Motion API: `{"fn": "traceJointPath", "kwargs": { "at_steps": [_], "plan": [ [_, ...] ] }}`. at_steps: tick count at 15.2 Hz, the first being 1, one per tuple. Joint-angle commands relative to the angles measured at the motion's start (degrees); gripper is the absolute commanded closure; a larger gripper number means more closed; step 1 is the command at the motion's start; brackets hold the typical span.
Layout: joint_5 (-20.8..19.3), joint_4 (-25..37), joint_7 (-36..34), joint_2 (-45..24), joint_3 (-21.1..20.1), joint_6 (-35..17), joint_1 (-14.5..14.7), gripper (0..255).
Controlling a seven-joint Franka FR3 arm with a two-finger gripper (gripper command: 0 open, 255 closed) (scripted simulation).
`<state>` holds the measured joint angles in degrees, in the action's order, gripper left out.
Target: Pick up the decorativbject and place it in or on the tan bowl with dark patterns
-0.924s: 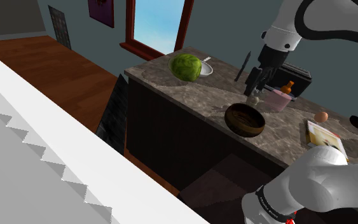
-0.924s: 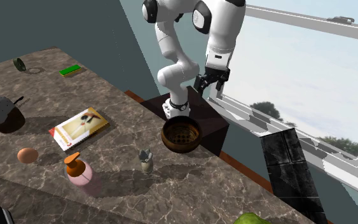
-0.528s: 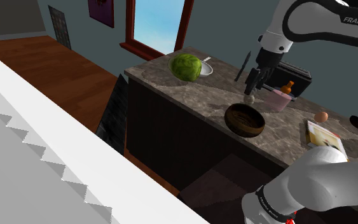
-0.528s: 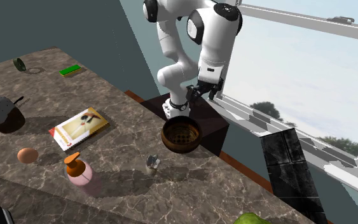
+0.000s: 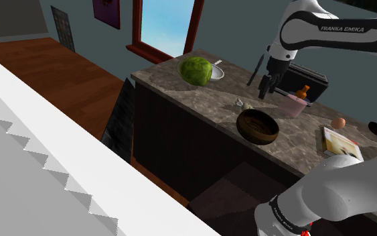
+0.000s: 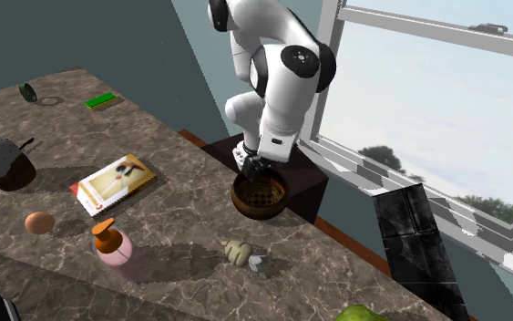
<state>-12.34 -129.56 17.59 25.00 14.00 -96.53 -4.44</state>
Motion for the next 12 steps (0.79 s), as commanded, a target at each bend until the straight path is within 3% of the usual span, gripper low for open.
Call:
{"fn": "traceJointPath", "kwargs": {
  "at_steps": [1, 12],
  "plan": [
    [-0.9, 2.1, 2.5, -3.7, 1.7, -1.1, -0.5, 0],
    [-1.3, 16.9, 16.5, -26.3, 9.4, -6.4, -4.1, 0]
  ]
}}
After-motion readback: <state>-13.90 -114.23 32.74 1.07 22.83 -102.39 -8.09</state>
